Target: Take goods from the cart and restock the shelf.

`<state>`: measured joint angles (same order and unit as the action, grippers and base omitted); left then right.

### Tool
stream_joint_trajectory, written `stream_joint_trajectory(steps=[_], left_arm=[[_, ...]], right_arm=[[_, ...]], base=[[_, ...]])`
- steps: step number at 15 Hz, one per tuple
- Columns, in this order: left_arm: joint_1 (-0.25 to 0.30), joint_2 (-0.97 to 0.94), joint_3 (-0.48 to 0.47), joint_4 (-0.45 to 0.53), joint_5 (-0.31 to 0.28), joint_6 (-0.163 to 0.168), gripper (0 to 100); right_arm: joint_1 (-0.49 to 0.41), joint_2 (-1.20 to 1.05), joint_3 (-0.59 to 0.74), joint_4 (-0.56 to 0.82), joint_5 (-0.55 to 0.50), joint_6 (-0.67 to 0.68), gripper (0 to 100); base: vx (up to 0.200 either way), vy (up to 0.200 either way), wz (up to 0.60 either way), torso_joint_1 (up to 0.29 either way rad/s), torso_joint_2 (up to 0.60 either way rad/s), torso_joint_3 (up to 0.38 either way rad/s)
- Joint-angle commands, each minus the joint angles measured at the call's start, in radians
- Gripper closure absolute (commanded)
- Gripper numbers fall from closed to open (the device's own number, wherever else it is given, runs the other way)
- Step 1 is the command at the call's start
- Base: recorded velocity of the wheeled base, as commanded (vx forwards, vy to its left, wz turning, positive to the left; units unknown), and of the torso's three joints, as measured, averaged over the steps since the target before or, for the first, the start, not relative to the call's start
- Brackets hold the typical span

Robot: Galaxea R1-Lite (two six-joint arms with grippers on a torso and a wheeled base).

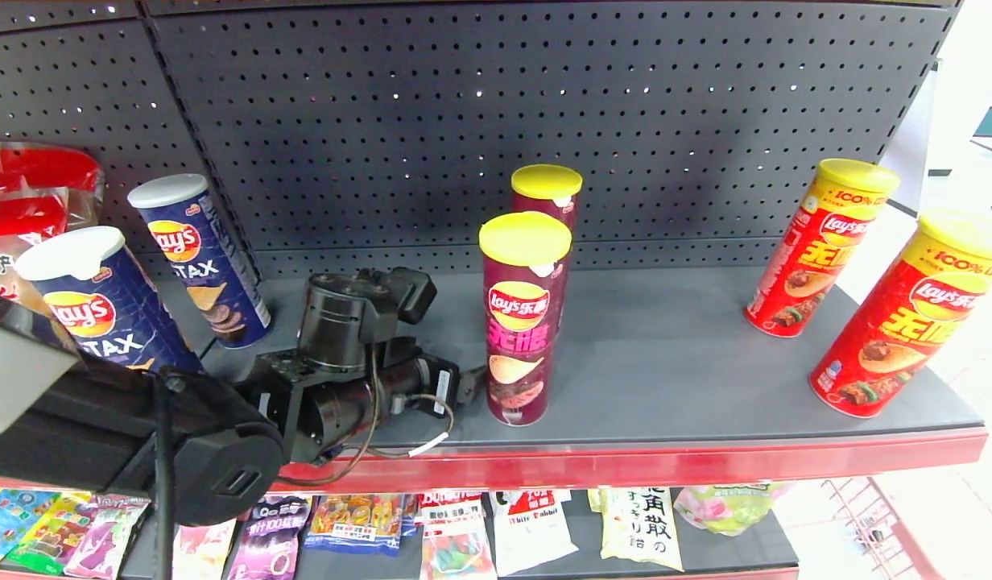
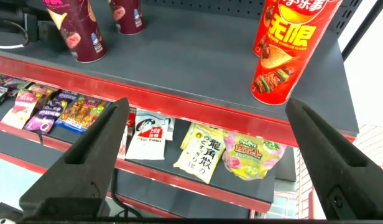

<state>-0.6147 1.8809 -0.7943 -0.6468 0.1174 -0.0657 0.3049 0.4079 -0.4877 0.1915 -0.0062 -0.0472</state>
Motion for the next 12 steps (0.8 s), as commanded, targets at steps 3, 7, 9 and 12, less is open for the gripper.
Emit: stream_joint_trajectory(steps=[3, 7, 9, 12], left_arm=[[-0.019, 0.011, -0.005, -0.001, -0.001, -0.002, 0], [-0.025, 0.020, -0.020, 0.001, -0.002, -0.002, 0], [-0.025, 0.018, -0.022, 0.001, -0.002, -0.002, 0], [-0.028, 0.018, -0.022, 0.001, -0.002, -0.002, 0]], right_arm=[[0.000, 0.008, 0.000, 0.000, 0.000, 0.000, 0], [0.000, 0.008, 0.000, 0.000, 0.000, 0.000, 0], [0.000, 0.009, 0.000, 0.000, 0.000, 0.000, 0], [0.000, 0.011, 0.000, 0.000, 0.000, 0.000, 0]], base=[[0.000, 0.000, 0.00, 0.000, 0.00, 0.000], [0.000, 0.000, 0.00, 0.000, 0.00, 0.000], [0.000, 0.000, 0.00, 0.000, 0.00, 0.000], [0.000, 0.000, 0.00, 0.000, 0.00, 0.000]])
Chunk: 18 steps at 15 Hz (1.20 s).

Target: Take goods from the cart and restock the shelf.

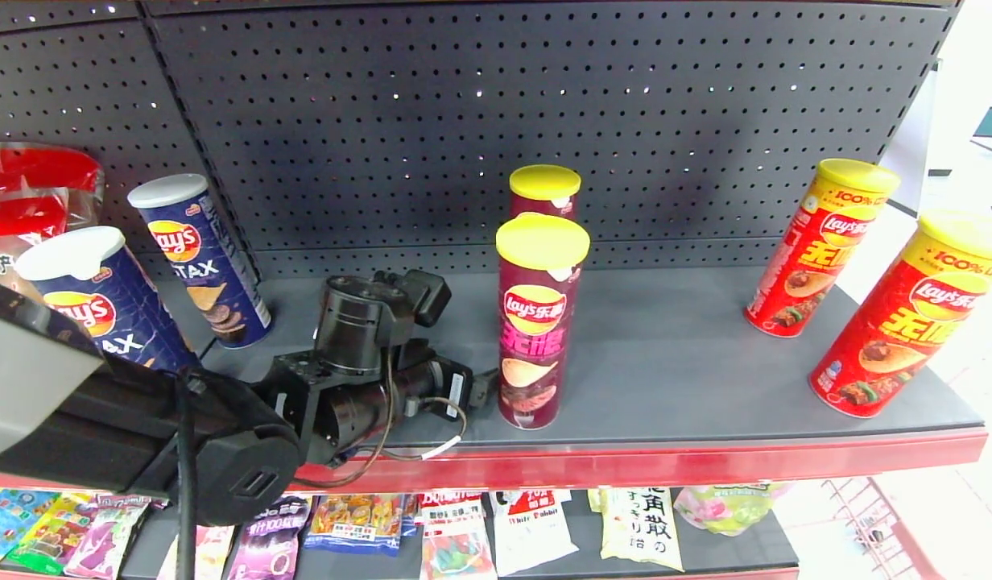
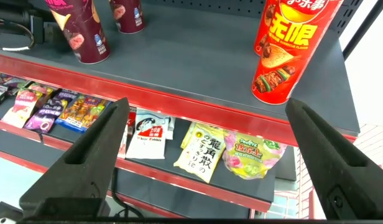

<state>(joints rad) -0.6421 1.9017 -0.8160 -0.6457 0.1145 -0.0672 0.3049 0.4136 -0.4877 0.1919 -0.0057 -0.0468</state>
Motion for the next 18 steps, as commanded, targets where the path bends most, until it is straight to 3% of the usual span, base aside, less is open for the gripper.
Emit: stream_joint_trajectory(steps=[1, 11, 14, 18], left_arm=[[-0.002, -0.003, 0.000, 0.000, 0.001, 0.000, 0], [-0.007, -0.029, 0.023, 0.000, 0.010, -0.006, 0], [0.007, -0.092, 0.077, 0.001, 0.011, -0.008, 0], [0.019, -0.325, 0.233, 0.006, 0.024, -0.008, 0]], right_arm=[[0.000, 0.005, 0.000, 0.000, 0.000, -0.001, 0], [0.000, 0.002, 0.001, 0.001, 0.000, -0.001, 0], [0.000, -0.001, 0.014, 0.004, 0.000, -0.001, 0], [0.000, -0.019, 0.064, 0.004, -0.003, -0.002, 0]], base=[[0.000, 0.000, 0.00, 0.000, 0.00, 0.000], [0.000, 0.000, 0.00, 0.000, 0.00, 0.000], [0.000, 0.000, 0.00, 0.000, 0.00, 0.000], [0.000, 0.000, 0.00, 0.000, 0.00, 0.000]])
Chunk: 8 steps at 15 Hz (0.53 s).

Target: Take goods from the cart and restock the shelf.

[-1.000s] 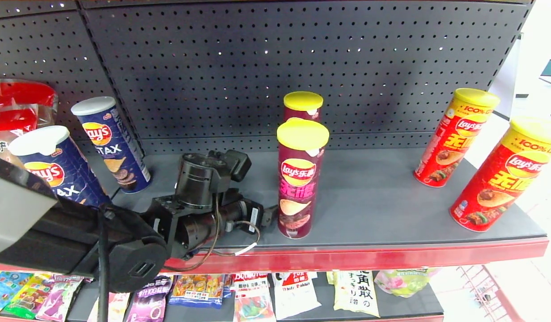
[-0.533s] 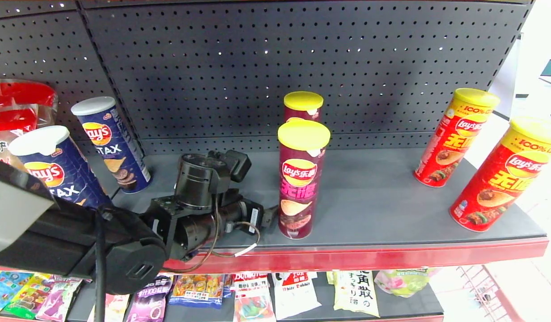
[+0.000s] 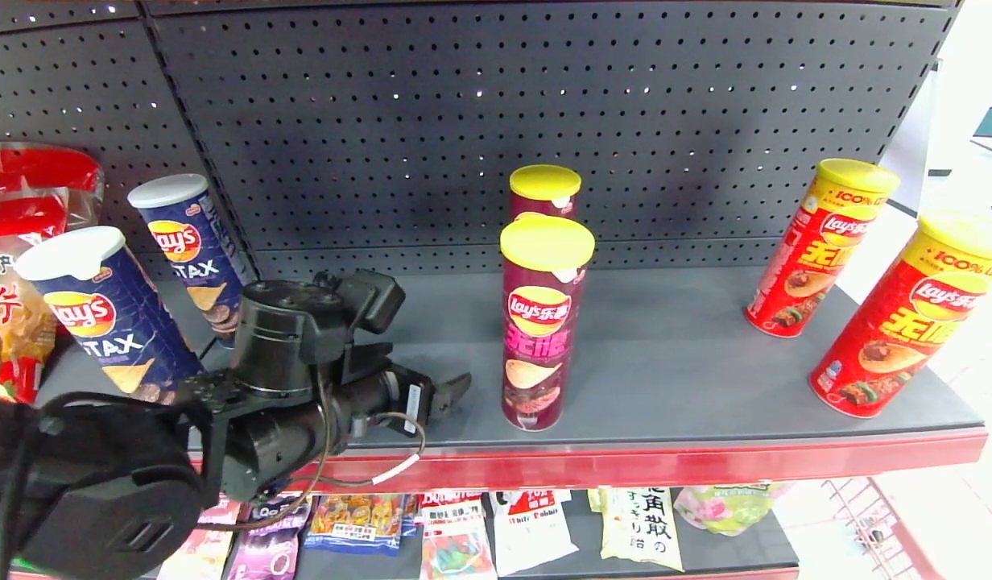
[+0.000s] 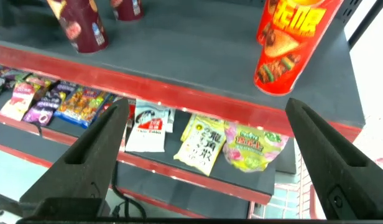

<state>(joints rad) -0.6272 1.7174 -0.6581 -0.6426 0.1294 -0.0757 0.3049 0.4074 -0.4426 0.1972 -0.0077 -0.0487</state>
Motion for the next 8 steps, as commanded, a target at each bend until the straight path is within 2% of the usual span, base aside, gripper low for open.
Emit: stream_joint_trajectory(steps=[1, 2, 3, 5, 7, 8], left_arm=[[0.004, -0.202, 0.112, 0.007, 0.019, 0.001, 0], [0.003, -0.251, 0.143, 0.011, 0.026, 0.002, 0], [0.003, -0.375, 0.199, 0.054, 0.035, 0.005, 0], [0.003, -0.621, 0.210, 0.304, 0.042, 0.005, 0], [0.003, -0.845, 0.149, 0.635, 0.065, 0.007, 0], [0.004, -0.918, 0.114, 0.768, 0.090, 0.007, 0]], right_arm=[[0.000, -0.029, 0.038, -0.001, -0.005, -0.003, 0], [-0.001, -0.044, 0.051, 0.001, -0.015, -0.006, 0], [-0.001, -0.081, 0.079, 0.001, -0.054, -0.006, 0], [0.003, -0.150, 0.131, 0.005, -0.091, -0.014, 0], [-0.004, -0.202, 0.142, 0.010, -0.104, -0.025, 0], [-0.021, -0.205, 0.142, 0.010, -0.124, -0.025, 0]], base=[[0.000, 0.000, 0.00, 0.000, 0.00, 0.000], [0.000, 0.000, 0.00, 0.000, 0.00, 0.000], [0.000, 0.000, 0.00, 0.000, 0.00, 0.000], [0.000, 0.000, 0.00, 0.000, 0.00, 0.000], [0.000, 0.000, 0.00, 0.000, 0.00, 0.000], [0.000, 0.000, 0.00, 0.000, 0.00, 0.000]])
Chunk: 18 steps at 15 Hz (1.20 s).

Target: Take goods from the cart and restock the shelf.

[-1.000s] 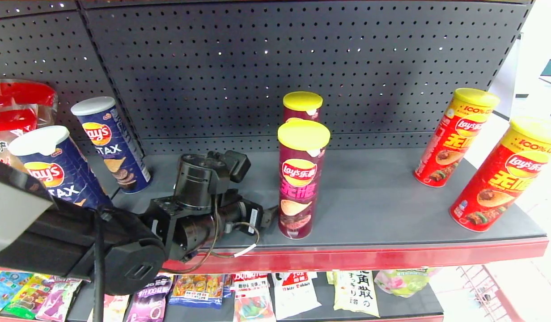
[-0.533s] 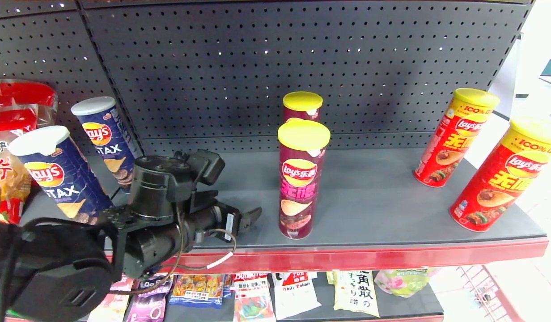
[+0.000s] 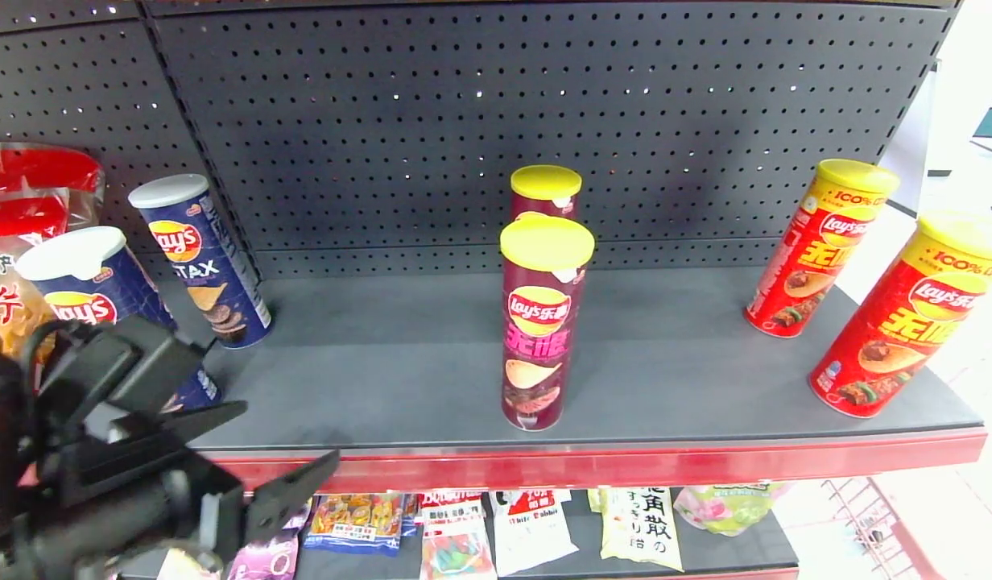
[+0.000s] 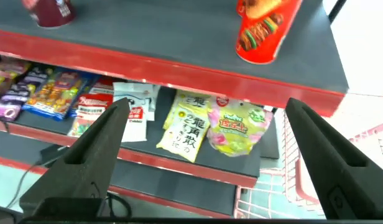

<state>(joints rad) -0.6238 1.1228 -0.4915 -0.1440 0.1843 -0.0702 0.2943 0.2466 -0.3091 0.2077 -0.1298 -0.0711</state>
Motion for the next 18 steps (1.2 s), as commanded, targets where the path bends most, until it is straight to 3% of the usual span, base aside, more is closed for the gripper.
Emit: stream_joint_trajectory(steps=[1, 2, 3, 4, 5, 6, 7, 8, 13, 16, 18], left_arm=[[0.001, -0.373, -0.078, 0.363, 0.061, 0.001, 0], [0.003, -0.423, -0.101, 0.463, 0.101, 0.001, 0], [0.004, -0.508, -0.114, 0.584, 0.196, 0.001, 0], [0.023, -0.549, -0.114, 0.624, 0.245, 0.001, 0], [0.078, -0.569, -0.119, 0.646, 0.264, 0.001, 0], [0.138, -0.574, -0.124, 0.652, 0.264, 0.001, 0], [0.251, -0.572, -0.124, 0.653, 0.262, 0.003, 0], [0.283, -0.577, -0.124, 0.653, 0.261, 0.004, 0], [0.288, -0.670, -0.081, 0.653, 0.230, 0.004, 0], [0.286, -0.893, 0.045, 0.627, 0.054, 0.007, 0], [0.289, -1.006, 0.111, 0.630, 0.069, 0.027, 0]], right_arm=[[-0.023, -0.044, 0.008, -0.001, -0.013, -0.003, 0], [-0.037, -0.046, 0.013, 0.001, -0.017, -0.003, 0], [-0.066, -0.049, 0.031, -0.001, -0.019, -0.004, 0], [-0.086, -0.053, 0.036, 0.001, -0.017, -0.004, 0], [-0.103, -0.058, 0.041, 0.001, -0.017, -0.004, 0], [-0.112, -0.061, 0.045, 0.001, -0.017, -0.004, 0], [-0.124, -0.075, 0.055, 0.001, -0.016, -0.004, 0], [-0.127, -0.081, 0.064, 0.002, -0.016, -0.004, 0], [-0.129, -0.102, 0.087, 0.002, -0.016, -0.009, 0], [-0.127, -0.125, 0.119, 0.002, -0.014, -0.009, 0], [-0.127, -0.148, 0.162, -0.005, -0.019, -0.006, 0]], base=[[0.000, 0.000, 0.00, 0.000, 0.00, 0.000], [0.000, 0.000, 0.00, 0.000, 0.00, 0.000], [0.000, 0.000, 0.00, 0.000, 0.00, 0.000], [0.000, 0.000, 0.00, 0.000, 0.00, 0.000], [0.000, 0.000, 0.00, 0.000, 0.00, 0.000], [0.000, 0.000, 0.00, 0.000, 0.00, 0.000], [0.000, 0.000, 0.00, 0.000, 0.00, 0.000], [0.000, 0.000, 0.00, 0.000, 0.00, 0.000], [0.000, 0.000, 0.00, 0.000, 0.00, 0.000], [0.000, 0.000, 0.00, 0.000, 0.00, 0.000], [0.000, 0.000, 0.00, 0.000, 0.00, 0.000]])
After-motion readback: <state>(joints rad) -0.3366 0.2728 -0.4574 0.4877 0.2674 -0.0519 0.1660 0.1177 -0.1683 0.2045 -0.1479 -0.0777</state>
